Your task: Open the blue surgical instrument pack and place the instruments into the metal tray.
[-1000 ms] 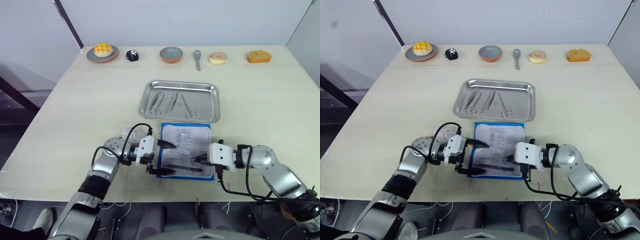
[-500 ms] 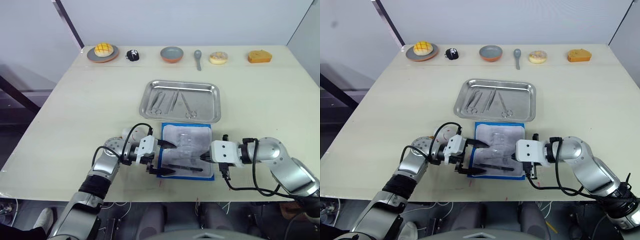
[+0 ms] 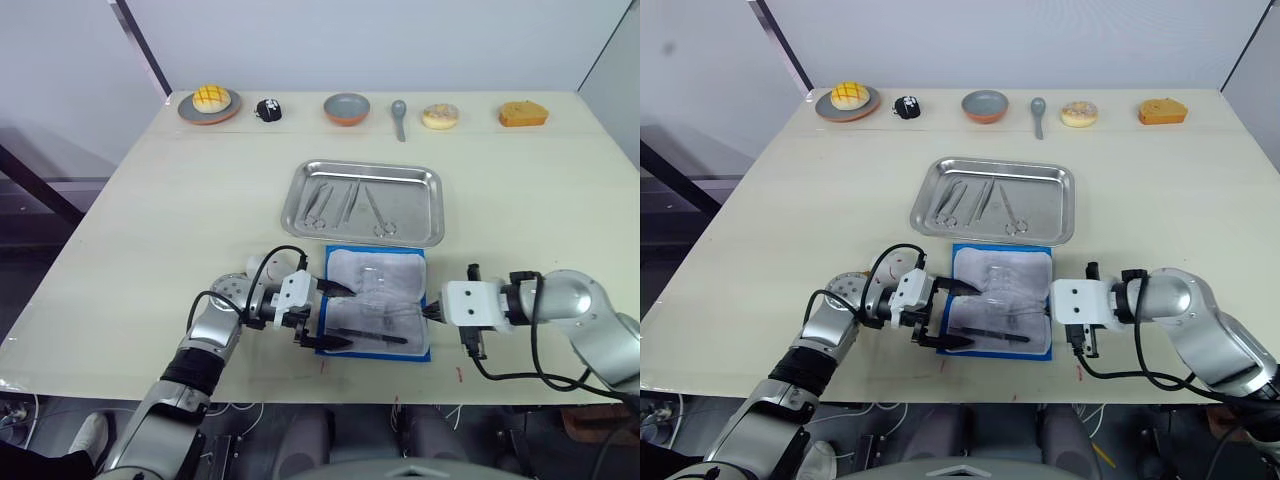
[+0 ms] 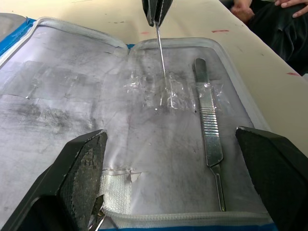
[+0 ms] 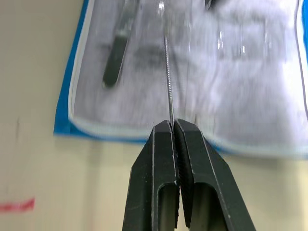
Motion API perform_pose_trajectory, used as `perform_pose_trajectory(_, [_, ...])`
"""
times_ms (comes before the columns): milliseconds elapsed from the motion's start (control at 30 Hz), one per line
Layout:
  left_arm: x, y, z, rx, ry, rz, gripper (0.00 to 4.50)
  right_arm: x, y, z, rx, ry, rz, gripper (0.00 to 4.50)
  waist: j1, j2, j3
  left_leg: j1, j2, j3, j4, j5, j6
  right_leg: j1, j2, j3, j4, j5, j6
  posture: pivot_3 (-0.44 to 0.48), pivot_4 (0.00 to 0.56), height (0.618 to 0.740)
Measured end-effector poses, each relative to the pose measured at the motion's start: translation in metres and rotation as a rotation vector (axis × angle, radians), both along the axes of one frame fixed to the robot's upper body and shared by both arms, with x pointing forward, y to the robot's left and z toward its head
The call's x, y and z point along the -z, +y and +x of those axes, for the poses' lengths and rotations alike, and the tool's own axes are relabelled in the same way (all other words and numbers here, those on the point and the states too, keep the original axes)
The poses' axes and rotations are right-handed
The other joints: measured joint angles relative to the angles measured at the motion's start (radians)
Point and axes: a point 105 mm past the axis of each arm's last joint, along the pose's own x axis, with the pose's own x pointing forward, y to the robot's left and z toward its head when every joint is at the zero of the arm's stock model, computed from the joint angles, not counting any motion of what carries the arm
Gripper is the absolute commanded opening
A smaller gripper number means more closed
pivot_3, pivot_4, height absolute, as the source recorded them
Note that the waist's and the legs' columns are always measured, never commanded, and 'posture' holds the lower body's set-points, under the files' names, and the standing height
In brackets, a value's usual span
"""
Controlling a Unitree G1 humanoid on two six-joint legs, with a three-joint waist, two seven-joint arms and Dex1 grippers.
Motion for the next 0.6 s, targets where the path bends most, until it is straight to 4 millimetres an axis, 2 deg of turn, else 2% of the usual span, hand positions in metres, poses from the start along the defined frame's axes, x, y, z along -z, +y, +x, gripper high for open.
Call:
perform_pose_trajectory(267, [0.0,-0.001,0.0,0.004,-0.001,0.0,4.5,-0.011,-0.031,-0.005,0.055,-0.001,-0.042,0.12,0.002,0.0,0.0,0.0,0.0,0.0,0.0,0.0,0.0,0.0,0.0,0.0,0.0,0.0,0.0,0.0,0.15,0.732])
perform_pose_trajectory(600, [0.0,-0.001,0.001,0.009,-0.001,0.0,4.5,-0.033,-0.055,-0.014,0.136,-0.025,-0.027,0.12,0.003,0.001,0.0,0.0,0.0,0.0,0.0,0.0,0.0,0.001,0.0,0.0,0.0,0.0,0.0,0.0,0.15,0.732])
